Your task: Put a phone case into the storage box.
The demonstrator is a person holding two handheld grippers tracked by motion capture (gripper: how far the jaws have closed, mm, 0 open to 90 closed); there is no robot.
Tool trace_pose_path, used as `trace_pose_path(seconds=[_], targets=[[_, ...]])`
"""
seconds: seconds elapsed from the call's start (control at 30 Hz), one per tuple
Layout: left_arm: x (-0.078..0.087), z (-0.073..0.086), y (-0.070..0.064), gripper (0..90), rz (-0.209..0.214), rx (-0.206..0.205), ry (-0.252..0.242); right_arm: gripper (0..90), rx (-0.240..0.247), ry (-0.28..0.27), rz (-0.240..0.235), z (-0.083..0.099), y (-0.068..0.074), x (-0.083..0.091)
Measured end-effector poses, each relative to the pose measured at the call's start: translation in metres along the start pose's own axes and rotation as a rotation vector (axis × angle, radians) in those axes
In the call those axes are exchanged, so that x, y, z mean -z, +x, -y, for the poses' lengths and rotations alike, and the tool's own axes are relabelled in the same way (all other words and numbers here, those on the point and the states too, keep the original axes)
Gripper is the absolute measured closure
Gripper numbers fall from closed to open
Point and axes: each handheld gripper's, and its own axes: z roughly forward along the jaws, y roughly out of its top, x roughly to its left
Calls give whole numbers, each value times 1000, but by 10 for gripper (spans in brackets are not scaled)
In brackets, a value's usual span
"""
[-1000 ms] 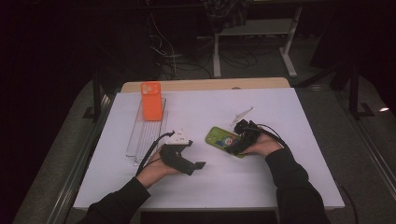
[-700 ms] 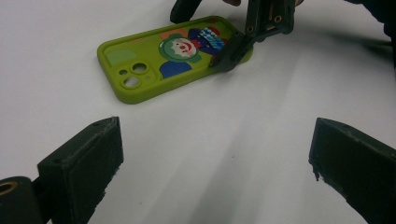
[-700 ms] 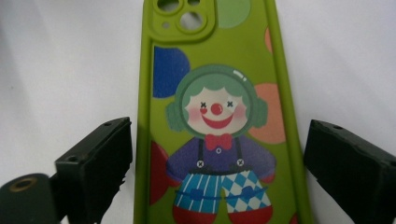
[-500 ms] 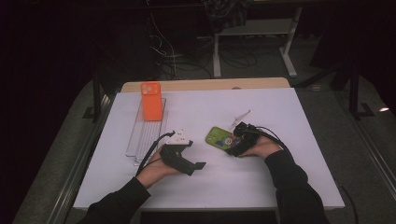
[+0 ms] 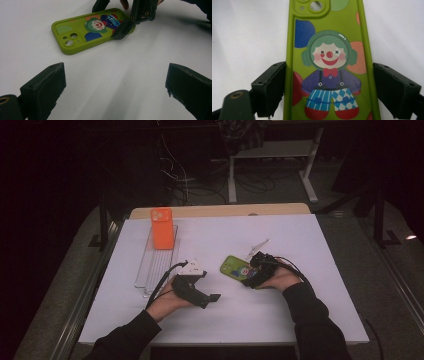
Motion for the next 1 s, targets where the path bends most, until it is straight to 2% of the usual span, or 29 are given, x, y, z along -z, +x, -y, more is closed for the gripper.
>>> trace_pose_path(seconds=[0.23, 0.3, 0.4, 0.57, 0.63, 0.7, 0.87, 1.0], targets=[[1, -5, 1, 25, 6, -19, 19, 151, 2, 3, -7, -1, -1, 1], [3, -9, 2, 25, 6, -30, 22, 151, -12, 3, -23, -1, -1, 4], [6, -14, 5, 25, 22, -34, 26, 152, -7, -6, -39, -1, -1, 13], [11, -28, 13, 25, 29, -51, 24, 152, 37, -41, -54, -7, 0, 32], [14, -35, 17, 25, 35, -64, 22, 152, 56, -58, -76, -10, 2, 40], [17, -42, 21, 25, 42, -82, 18, 151, 85, -55, -84, -14, 3, 47], [20, -60, 32, 25, 96, -124, -9, 151, 163, -57, -109, -25, 7, 56], [20, -64, 36, 25, 140, -104, -30, 151, 185, -45, -126, -28, 11, 55]])
